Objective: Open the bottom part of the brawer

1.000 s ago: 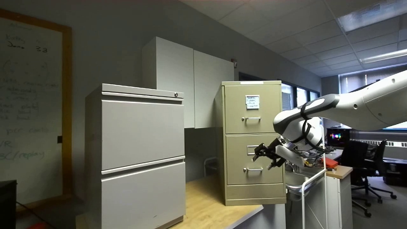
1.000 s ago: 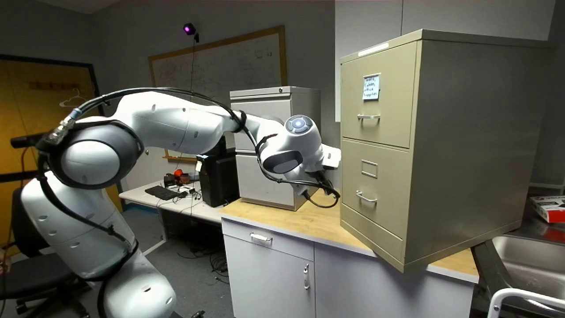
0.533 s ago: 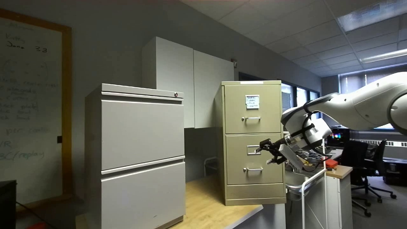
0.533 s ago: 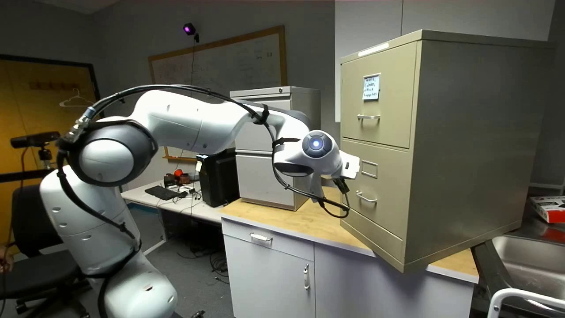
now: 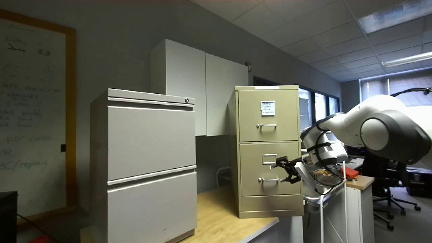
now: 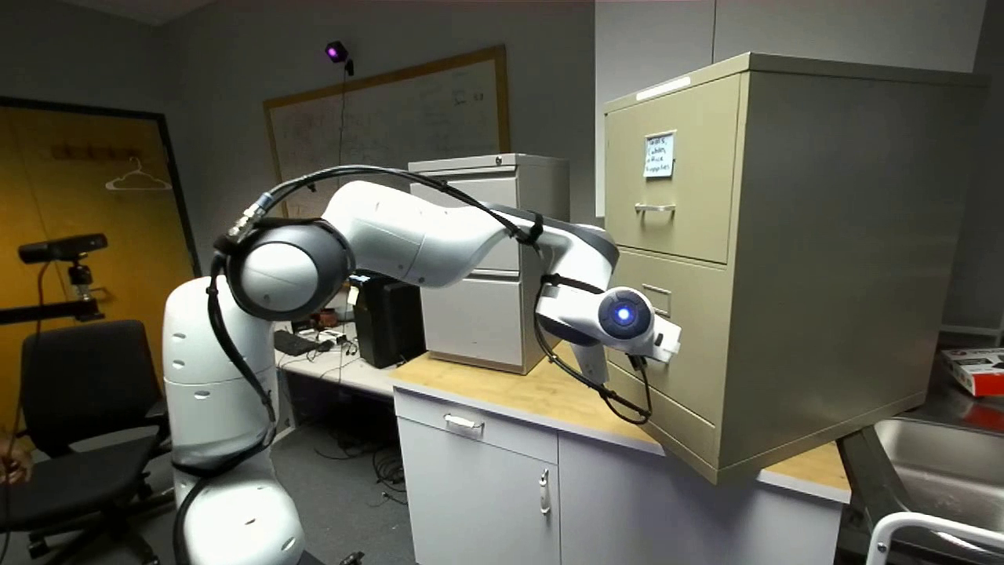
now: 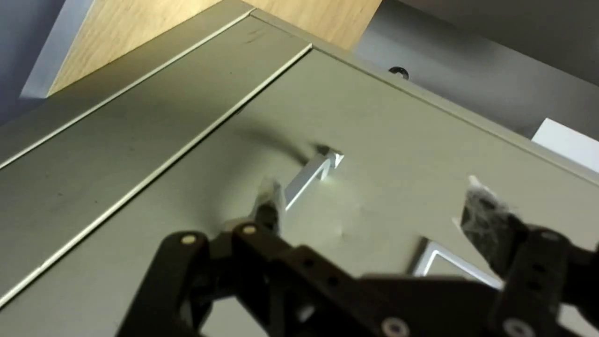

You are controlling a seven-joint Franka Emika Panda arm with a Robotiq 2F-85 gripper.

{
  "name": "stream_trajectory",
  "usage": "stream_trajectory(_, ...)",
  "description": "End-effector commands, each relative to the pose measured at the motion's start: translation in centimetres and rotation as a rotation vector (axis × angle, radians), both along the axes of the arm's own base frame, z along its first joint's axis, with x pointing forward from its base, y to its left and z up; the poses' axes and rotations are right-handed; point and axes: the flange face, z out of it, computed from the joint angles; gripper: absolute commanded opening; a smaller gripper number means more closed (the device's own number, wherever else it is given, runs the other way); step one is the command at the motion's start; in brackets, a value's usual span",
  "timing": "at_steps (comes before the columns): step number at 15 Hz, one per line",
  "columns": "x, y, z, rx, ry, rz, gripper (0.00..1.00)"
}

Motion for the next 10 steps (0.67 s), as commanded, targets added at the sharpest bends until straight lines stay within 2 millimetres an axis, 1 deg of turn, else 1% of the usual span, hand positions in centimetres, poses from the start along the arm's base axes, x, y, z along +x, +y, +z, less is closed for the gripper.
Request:
stream_trajectory(1,2.1,-3.2,-0.6,0.063,-0.03,-0.026,1.0)
stream_trajectory(4,2.8,-5.3,-1.2,0.103,-0.014,-0.062,1.0)
stream_trajectory(6,3.6,-6.3,-1.7,0.133,0.01,-0.08,1.0)
stream_trajectory(8,4.6,-6.8,-2.4,0.163,0.032,-0.084,1.0)
stream_trajectory(10,6.1,-6.7,-3.8,0.193,0.065,-0.073,1.0)
